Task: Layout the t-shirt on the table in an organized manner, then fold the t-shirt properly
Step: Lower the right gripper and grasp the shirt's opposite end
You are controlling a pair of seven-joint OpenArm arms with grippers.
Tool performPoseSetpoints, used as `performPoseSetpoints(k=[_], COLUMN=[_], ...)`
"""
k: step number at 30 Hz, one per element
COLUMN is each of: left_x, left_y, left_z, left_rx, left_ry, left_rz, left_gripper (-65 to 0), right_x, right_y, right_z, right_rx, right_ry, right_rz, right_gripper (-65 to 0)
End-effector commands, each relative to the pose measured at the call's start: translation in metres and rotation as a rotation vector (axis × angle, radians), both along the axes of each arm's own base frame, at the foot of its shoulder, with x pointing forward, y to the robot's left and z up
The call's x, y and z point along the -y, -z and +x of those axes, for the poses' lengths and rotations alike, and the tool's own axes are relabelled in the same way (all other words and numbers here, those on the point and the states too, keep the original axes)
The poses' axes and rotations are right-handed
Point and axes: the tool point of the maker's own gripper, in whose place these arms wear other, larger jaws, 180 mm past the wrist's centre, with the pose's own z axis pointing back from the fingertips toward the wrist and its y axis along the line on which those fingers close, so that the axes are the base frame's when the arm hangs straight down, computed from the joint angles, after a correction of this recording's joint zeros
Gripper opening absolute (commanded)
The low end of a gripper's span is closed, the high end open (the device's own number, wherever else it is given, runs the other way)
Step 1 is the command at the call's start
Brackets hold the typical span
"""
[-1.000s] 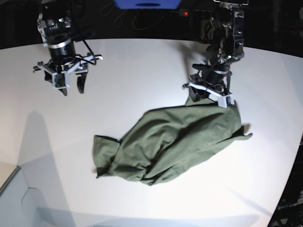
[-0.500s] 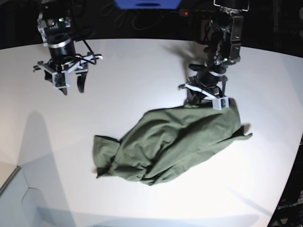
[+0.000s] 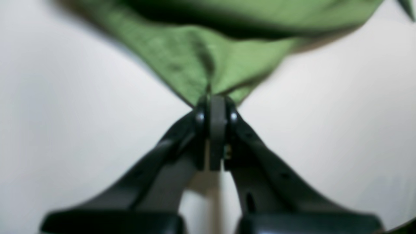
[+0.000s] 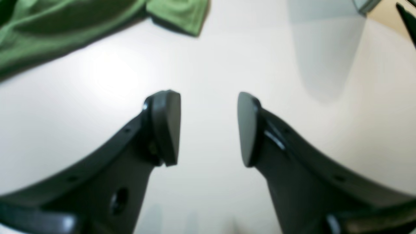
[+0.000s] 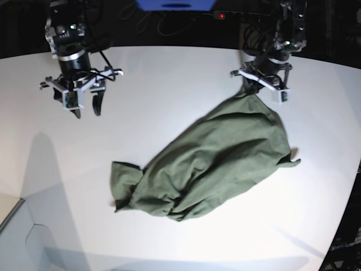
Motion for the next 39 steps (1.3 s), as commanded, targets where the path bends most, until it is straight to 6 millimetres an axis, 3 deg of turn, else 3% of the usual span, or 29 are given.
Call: performPoseSetpoints(k=[1,8,14,18,22,26,33,39], left_x=[-0.013,-0.068,-0.098,-0.102,-0.106,-0.107,-0.107,-0.108], left_y=[-0.019,-0.049,-0.058,-0.055,-0.055,-0.055,-0.057,-0.056], left_z=[0.006,-0.007,-0.019,-0.024,-0.027,-0.027,-0.025,-0.026], left_rx=[0.065,0.116,0.117,0.104,0.1,0.1,0.105,0.103], left_ry=[-0.024,-0.134,-0.198,-0.205,-0.214,-0.211,-0.21,-0.213], left_rz=[0.018,0.107,0.158,0.166,0.172,0.178,0.181,0.181], left_gripper=[-64.5,-64.5,-64.5,-64.5,-64.5,-64.5,-64.5,-64.5], right_x=[0.0,-0.014,-0.052,-0.064,-0.056,-0.053,-0.049,-0.06], right_y=[-0.011,-0.015,-0.021,-0.006,0.032,0.065,0.081,0.101], right_z=[0.003,0.029,0.066,0.087,0.103,0.116,0.122,0.118], right_rx=[0.043,0.013,-0.044,-0.084,-0.174,-0.251,-0.248,-0.269], right_ry=[-0.008,-0.03,-0.115,-0.122,-0.099,-0.1,-0.098,-0.1], right_rz=[-0.006,0.007,0.014,0.026,0.004,-0.023,-0.027,0.004], right_gripper=[-36.3,-36.2,-36.1,-36.1,-35.3,-29.0,-27.2,-27.7])
